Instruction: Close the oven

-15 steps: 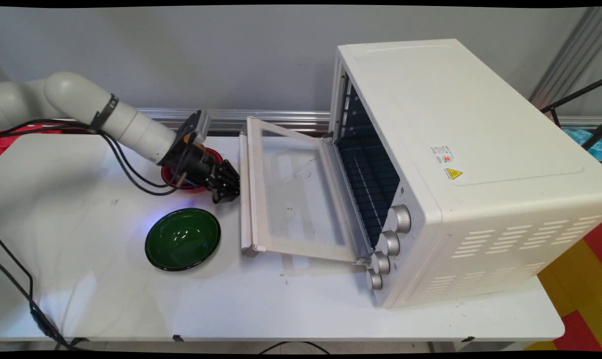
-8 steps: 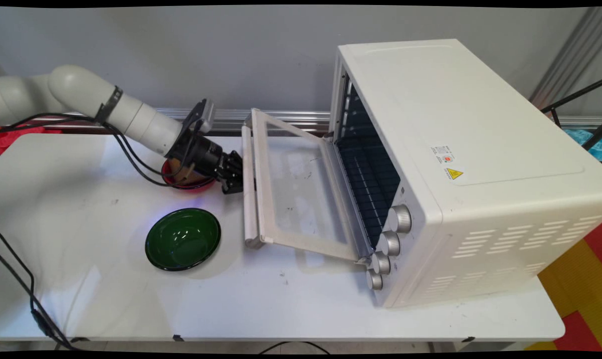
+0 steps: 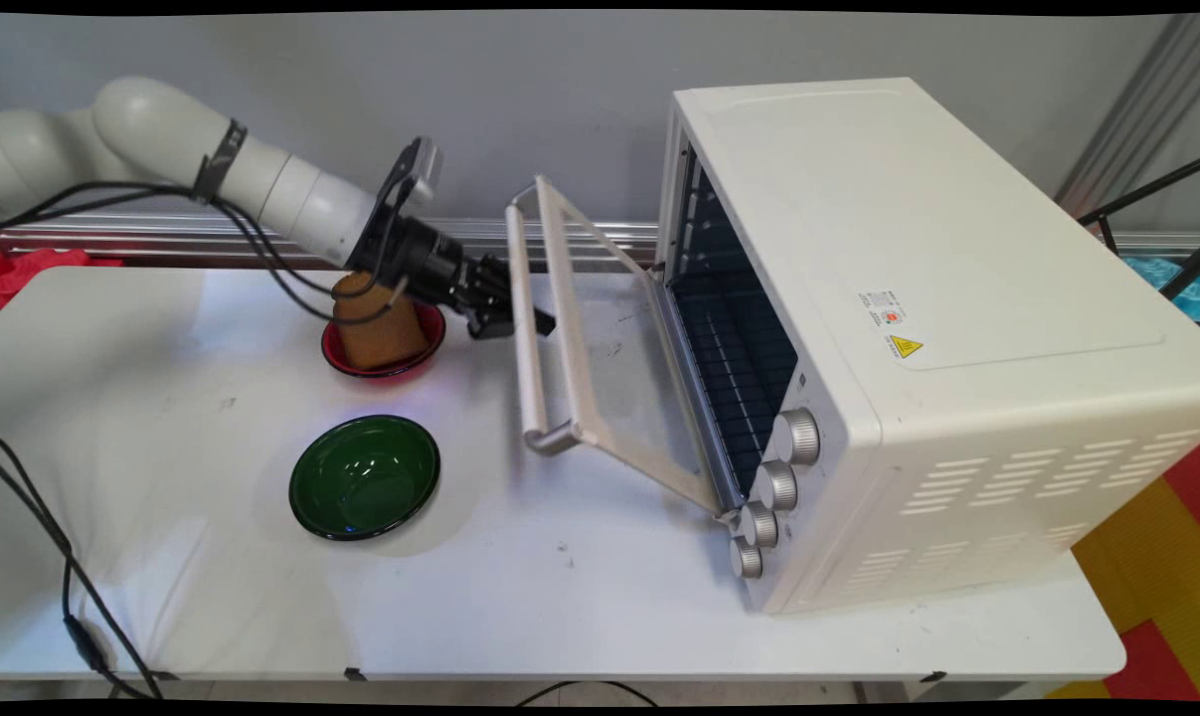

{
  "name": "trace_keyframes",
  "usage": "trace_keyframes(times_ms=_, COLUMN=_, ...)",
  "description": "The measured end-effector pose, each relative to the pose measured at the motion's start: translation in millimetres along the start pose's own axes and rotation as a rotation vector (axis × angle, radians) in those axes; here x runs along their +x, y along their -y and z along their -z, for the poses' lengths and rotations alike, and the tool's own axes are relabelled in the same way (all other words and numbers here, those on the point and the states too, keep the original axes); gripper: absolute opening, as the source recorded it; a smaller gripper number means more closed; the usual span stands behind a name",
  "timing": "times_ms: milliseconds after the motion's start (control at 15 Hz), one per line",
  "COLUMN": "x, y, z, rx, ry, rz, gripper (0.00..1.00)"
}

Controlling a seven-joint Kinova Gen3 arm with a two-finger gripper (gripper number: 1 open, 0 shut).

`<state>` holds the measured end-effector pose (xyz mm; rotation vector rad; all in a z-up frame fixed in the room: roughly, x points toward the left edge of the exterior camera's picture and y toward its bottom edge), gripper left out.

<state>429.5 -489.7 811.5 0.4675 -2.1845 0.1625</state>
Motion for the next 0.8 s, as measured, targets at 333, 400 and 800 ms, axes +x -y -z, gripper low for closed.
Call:
trace_keyframes(times_ms=333, x=32, y=5, z=-1, rx=0.004, ry=-0.055, rz=-0.005, gripper=0.00)
trace_keyframes(times_ms=400, x=37, y=6, z=-1, rx=0.003, ry=-0.063, rz=-0.005, gripper=0.00)
trace_keyframes(times_ms=800, x=55, y=9, z=0, rx=0.000, ry=-0.084, rz=-0.004, gripper=0.00)
